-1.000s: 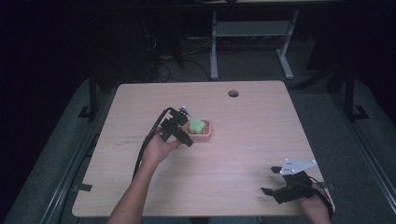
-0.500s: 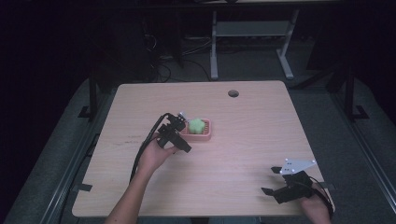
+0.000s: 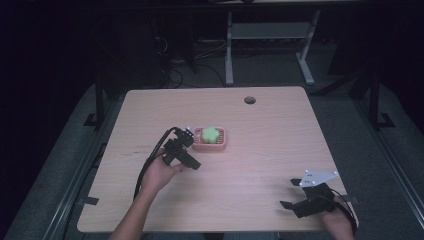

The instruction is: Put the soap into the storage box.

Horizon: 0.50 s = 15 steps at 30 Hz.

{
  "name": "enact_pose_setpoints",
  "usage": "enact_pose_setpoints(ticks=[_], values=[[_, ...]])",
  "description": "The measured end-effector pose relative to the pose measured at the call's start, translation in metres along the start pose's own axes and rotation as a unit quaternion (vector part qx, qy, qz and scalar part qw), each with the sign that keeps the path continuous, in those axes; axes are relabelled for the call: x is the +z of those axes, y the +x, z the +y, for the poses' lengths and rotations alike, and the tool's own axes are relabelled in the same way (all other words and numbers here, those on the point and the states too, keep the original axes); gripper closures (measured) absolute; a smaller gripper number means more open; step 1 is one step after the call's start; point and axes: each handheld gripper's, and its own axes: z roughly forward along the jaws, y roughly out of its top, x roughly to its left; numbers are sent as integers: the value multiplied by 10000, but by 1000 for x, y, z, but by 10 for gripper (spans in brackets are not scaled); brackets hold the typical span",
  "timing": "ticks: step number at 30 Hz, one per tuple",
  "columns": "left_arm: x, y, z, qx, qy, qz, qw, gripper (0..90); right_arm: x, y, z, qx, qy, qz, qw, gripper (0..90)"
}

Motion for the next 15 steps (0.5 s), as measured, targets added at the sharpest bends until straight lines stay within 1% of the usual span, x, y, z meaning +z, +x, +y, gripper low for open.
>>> enact_pose_setpoints(ticks=[3,4,7,9,10,11,15], values=[[0,-2,-4,-25,-37,-8,10000,228,0,0,0,-10,-2,-6,10000,138],[0,-2,-6,30,14,0,10000,228,0,0,0,-9,0,-8,10000,138],[-1,-3,-10,43,23,5,10000,228,0,0,0,-10,-4,-13,10000,138],[-2,-3,-15,-5,-27,-18,10000,228,0,0,0,-12,0,-11,10000,138],[-2,-3,-15,-5,-27,-18,10000,228,0,0,0,-12,0,-11,10000,138],[-2,-3,-16,24,-21,-26,10000,228,0,0,0,-13,2,-10,10000,138],[-3,-4,-24,24,-30,-38,10000,228,0,0,0,-6,20,-24,10000,138]])
